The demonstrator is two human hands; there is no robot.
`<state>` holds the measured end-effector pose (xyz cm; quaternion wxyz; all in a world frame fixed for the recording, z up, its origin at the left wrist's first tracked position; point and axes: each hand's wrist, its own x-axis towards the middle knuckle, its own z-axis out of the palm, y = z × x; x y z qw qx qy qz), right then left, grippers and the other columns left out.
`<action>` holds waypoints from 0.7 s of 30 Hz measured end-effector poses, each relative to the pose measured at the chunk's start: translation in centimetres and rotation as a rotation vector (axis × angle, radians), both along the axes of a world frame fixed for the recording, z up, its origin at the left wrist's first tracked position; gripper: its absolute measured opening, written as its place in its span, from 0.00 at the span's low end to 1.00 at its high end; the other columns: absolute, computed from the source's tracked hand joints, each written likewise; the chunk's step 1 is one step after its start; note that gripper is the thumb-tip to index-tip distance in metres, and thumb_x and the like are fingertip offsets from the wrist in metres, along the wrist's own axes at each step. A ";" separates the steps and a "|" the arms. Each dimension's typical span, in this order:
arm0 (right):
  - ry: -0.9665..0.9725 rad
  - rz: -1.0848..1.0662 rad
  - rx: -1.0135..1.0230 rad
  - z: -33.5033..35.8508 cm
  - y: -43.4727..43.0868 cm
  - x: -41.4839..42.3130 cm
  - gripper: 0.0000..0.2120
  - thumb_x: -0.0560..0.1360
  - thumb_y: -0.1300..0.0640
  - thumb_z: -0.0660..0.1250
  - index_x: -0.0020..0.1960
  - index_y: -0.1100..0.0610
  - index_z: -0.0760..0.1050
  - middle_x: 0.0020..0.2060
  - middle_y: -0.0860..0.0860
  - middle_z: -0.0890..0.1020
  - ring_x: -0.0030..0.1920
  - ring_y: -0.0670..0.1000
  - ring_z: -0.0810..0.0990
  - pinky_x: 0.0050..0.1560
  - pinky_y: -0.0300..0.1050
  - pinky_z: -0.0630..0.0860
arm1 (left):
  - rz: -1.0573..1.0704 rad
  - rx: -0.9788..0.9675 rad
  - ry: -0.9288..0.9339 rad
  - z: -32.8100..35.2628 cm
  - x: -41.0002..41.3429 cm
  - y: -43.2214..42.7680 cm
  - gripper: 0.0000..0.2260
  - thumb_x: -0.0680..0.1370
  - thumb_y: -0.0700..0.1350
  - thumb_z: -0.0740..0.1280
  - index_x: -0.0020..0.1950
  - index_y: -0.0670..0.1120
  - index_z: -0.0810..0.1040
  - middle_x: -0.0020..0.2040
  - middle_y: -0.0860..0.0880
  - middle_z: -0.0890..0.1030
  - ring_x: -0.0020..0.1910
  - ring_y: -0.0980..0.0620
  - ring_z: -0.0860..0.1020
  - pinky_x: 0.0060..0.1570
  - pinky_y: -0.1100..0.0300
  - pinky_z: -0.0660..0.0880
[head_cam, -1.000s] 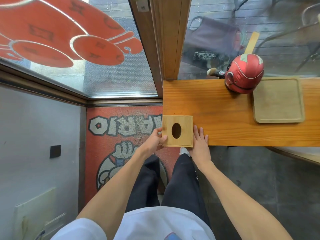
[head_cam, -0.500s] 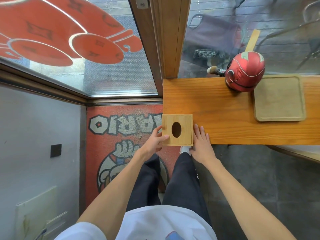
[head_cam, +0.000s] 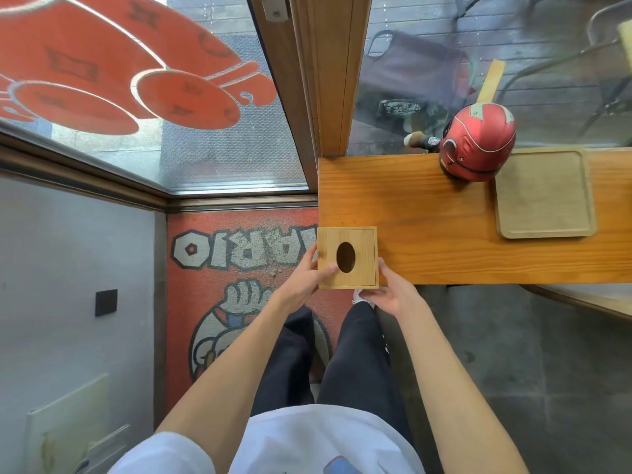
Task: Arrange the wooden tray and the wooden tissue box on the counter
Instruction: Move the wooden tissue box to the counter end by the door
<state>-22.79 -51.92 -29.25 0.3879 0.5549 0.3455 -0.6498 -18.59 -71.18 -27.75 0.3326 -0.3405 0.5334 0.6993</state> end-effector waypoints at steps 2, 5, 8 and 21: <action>0.006 -0.023 0.006 0.0 -0.5 -0.4 0.22 0.77 0.54 0.70 0.66 0.63 0.70 0.65 0.66 0.76 0.52 0.64 0.80 0.45 0.61 0.79 | -0.009 0.029 -0.003 0.0 -0.1 -0.1 0.34 0.79 0.43 0.69 0.80 0.54 0.55 0.69 0.46 0.75 0.63 0.46 0.79 0.56 0.52 0.81; 0.014 -0.035 0.032 0.1 -0.6 -0.5 0.22 0.78 0.55 0.69 0.68 0.65 0.71 0.59 0.66 0.79 0.53 0.64 0.81 0.45 0.60 0.80 | -0.013 0.048 -0.004 -0.1 0.0 -0.2 0.30 0.80 0.42 0.68 0.78 0.56 0.59 0.62 0.52 0.79 0.58 0.51 0.81 0.48 0.59 0.81; 0.031 -0.031 0.043 0.2 -0.9 -0.2 0.23 0.79 0.53 0.68 0.69 0.64 0.70 0.61 0.65 0.80 0.60 0.64 0.80 0.54 0.61 0.80 | 0.013 0.057 0.009 -0.5 0.3 -0.2 0.31 0.79 0.41 0.69 0.78 0.54 0.60 0.61 0.53 0.80 0.59 0.50 0.81 0.50 0.58 0.82; 0.026 0.022 0.201 1.0 -0.6 0.7 0.28 0.81 0.50 0.65 0.76 0.59 0.62 0.72 0.62 0.71 0.69 0.62 0.74 0.70 0.59 0.72 | 0.089 0.054 -0.047 -0.5 0.2 -0.1 0.39 0.78 0.53 0.69 0.82 0.55 0.49 0.79 0.47 0.66 0.75 0.44 0.68 0.75 0.38 0.62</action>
